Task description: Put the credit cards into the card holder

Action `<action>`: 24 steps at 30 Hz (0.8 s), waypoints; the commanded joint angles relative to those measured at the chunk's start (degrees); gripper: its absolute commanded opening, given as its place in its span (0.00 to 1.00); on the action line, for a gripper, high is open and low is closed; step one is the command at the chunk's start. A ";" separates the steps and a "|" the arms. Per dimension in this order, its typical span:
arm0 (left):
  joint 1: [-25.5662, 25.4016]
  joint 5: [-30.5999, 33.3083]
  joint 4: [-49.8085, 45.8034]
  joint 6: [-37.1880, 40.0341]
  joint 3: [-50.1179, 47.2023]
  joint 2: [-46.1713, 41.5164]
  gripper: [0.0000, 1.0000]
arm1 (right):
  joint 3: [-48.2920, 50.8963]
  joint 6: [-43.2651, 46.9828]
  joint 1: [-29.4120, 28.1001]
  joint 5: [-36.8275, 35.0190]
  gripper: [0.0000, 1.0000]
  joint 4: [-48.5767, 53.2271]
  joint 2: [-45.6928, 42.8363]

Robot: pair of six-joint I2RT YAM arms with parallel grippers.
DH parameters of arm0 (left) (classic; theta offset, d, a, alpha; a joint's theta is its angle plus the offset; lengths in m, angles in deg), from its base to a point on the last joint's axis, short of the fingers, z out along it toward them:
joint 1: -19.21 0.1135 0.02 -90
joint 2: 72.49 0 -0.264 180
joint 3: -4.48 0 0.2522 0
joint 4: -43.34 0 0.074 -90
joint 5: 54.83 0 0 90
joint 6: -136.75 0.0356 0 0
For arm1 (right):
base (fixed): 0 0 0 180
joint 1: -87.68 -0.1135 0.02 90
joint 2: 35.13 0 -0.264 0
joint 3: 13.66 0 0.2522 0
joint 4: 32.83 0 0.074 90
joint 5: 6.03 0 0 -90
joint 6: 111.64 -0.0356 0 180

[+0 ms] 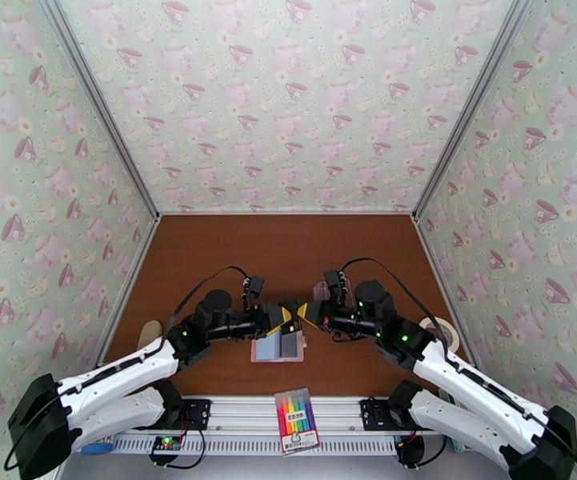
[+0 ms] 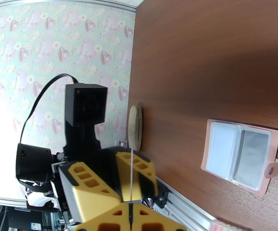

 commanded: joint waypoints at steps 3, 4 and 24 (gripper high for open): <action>-0.22 -0.11 0.01 -0.58 1.34 -1.81 0.41 | 1.17 2.28 -1.20 1.25 0.00 -2.90 0.36; -0.28 -0.16 0.01 -0.70 1.34 -1.95 0.40 | 1.36 2.45 -1.38 1.42 0.00 -3.21 0.38; 0.05 0.25 -3.35 1.07 -0.77 -6.60 0.03 | 3.55 3.71 -1.64 2.34 0.15 -5.94 -1.97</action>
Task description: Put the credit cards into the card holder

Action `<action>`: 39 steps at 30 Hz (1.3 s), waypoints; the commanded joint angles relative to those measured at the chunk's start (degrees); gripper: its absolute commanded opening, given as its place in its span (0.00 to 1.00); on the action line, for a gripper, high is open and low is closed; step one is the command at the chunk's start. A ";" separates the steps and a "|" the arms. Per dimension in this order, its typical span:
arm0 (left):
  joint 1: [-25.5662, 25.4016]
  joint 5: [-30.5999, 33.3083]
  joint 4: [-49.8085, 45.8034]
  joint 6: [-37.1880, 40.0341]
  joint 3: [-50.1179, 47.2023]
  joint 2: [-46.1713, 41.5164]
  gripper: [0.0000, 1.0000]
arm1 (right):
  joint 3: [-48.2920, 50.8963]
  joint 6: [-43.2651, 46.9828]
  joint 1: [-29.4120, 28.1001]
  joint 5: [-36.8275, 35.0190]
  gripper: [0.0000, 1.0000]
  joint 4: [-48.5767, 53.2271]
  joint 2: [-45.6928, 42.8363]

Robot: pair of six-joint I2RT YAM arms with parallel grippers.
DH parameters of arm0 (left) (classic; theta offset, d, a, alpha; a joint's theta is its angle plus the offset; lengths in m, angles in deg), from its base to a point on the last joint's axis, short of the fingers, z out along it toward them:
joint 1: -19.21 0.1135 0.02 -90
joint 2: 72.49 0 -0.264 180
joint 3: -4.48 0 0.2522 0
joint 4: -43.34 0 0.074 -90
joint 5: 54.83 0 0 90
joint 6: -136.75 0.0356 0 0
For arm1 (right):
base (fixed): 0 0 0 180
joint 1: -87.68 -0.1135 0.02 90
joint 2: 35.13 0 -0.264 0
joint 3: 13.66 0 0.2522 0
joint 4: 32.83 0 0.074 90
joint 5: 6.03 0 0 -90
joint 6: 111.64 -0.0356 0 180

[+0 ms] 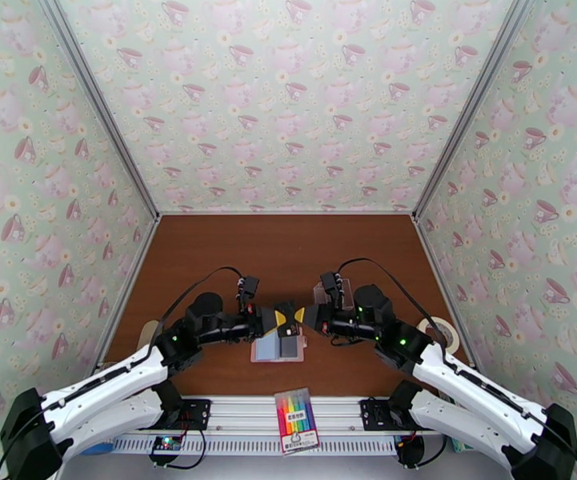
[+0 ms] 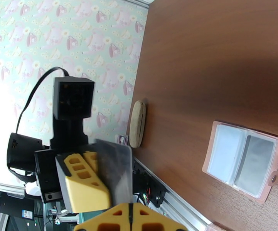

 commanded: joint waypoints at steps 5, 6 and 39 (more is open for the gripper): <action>0.04 -3.00 -0.44 2.25 0.26 -1.62 0.00 | 1.01 1.99 -0.17 3.49 0.22 -3.91 -2.37; 0.09 -3.20 -0.96 2.66 0.22 -2.13 0.00 | 1.01 2.37 -0.18 3.81 0.24 -4.22 -2.91; -0.70 -8.95 1.16 5.47 -0.52 -5.01 0.00 | 0.76 4.33 -2.03 10.54 0.25 -8.63 -1.71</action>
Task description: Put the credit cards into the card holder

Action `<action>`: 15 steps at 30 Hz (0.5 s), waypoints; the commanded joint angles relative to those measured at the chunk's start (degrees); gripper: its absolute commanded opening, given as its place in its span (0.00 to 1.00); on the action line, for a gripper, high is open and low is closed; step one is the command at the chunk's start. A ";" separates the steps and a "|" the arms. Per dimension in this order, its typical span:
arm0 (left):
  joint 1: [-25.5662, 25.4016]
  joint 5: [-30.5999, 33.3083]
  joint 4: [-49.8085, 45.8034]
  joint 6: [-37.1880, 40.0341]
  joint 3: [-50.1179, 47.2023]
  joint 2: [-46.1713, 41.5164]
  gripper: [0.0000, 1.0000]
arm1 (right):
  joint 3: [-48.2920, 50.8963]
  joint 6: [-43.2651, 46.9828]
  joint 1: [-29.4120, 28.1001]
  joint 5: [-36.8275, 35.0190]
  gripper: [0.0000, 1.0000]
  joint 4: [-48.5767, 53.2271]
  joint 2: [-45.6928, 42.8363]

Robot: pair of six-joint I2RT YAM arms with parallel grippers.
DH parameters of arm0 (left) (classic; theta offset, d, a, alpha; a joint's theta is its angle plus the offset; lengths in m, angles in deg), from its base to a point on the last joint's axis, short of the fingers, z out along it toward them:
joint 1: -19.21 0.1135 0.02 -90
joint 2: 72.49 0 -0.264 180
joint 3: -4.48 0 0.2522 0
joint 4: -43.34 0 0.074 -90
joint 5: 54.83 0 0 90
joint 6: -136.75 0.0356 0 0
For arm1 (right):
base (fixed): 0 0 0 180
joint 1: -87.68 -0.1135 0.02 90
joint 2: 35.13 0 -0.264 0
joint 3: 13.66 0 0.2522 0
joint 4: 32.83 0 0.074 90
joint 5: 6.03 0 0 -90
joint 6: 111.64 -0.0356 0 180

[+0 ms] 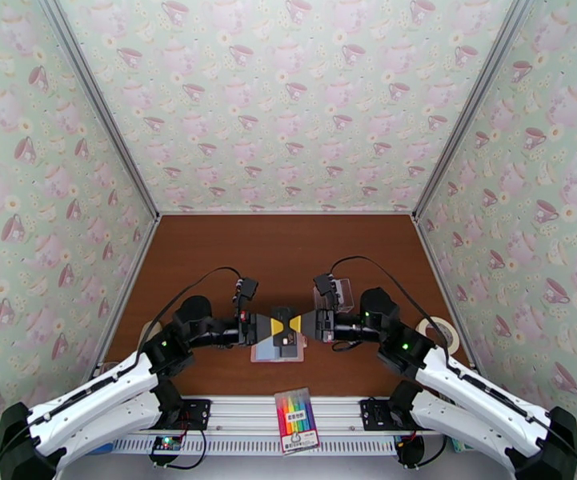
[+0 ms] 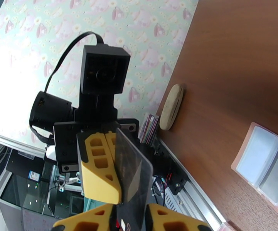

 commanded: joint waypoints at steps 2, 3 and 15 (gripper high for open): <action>-0.35 -1.73 1.46 1.77 -0.49 0.24 0.00 | -0.22 1.01 -0.40 1.66 0.24 -1.47 -0.11; -0.31 -1.87 1.46 1.89 -0.46 0.28 0.00 | -0.26 1.08 -0.36 1.89 0.23 -1.36 -0.11; -0.31 -2.58 2.04 2.30 -0.28 1.58 0.00 | -0.53 1.42 -0.42 2.97 0.14 -0.78 -0.38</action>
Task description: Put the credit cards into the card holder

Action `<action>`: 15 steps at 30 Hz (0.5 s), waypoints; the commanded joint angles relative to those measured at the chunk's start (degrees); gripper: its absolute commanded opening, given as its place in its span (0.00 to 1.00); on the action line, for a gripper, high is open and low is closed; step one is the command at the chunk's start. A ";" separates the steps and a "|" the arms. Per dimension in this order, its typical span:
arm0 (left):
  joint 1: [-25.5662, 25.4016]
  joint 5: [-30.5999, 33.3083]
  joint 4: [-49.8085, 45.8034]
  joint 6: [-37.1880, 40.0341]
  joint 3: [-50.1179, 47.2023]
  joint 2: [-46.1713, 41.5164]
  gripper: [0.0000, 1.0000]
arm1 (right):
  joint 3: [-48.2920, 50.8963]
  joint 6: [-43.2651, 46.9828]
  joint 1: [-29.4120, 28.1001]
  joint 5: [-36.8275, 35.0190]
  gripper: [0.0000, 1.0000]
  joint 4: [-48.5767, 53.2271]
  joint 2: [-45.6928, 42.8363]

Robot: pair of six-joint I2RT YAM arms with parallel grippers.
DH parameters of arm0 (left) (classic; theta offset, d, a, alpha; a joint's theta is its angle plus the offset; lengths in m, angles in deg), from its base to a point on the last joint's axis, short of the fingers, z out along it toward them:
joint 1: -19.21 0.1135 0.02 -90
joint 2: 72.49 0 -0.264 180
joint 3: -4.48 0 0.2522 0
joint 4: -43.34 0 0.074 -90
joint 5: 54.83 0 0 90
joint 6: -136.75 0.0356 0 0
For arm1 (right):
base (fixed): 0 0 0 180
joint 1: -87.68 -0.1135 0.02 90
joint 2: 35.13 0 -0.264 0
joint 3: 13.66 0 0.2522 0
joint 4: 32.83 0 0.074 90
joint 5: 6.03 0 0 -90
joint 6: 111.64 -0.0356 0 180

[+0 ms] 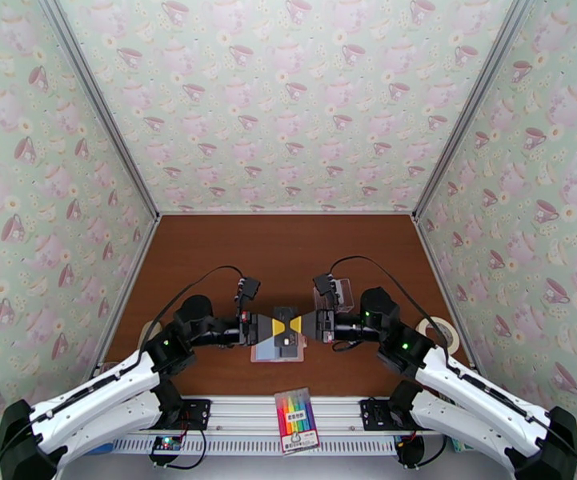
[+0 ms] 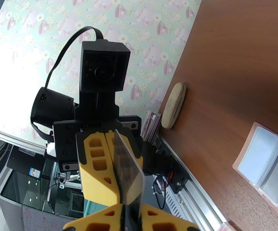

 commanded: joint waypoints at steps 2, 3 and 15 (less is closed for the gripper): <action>-0.26 -1.15 -0.06 1.41 -0.26 0.44 0.00 | -0.61 1.11 -0.41 1.83 0.11 -0.37 -0.50; -0.26 -1.22 -0.09 1.50 -0.22 0.44 0.00 | -0.59 1.11 -0.45 1.84 0.10 -0.37 -0.59; 0.26 5.09 -14.05 7.45 1.95 -1.05 0.41 | -0.35 1.45 -0.50 -1.17 0.00 1.47 -0.33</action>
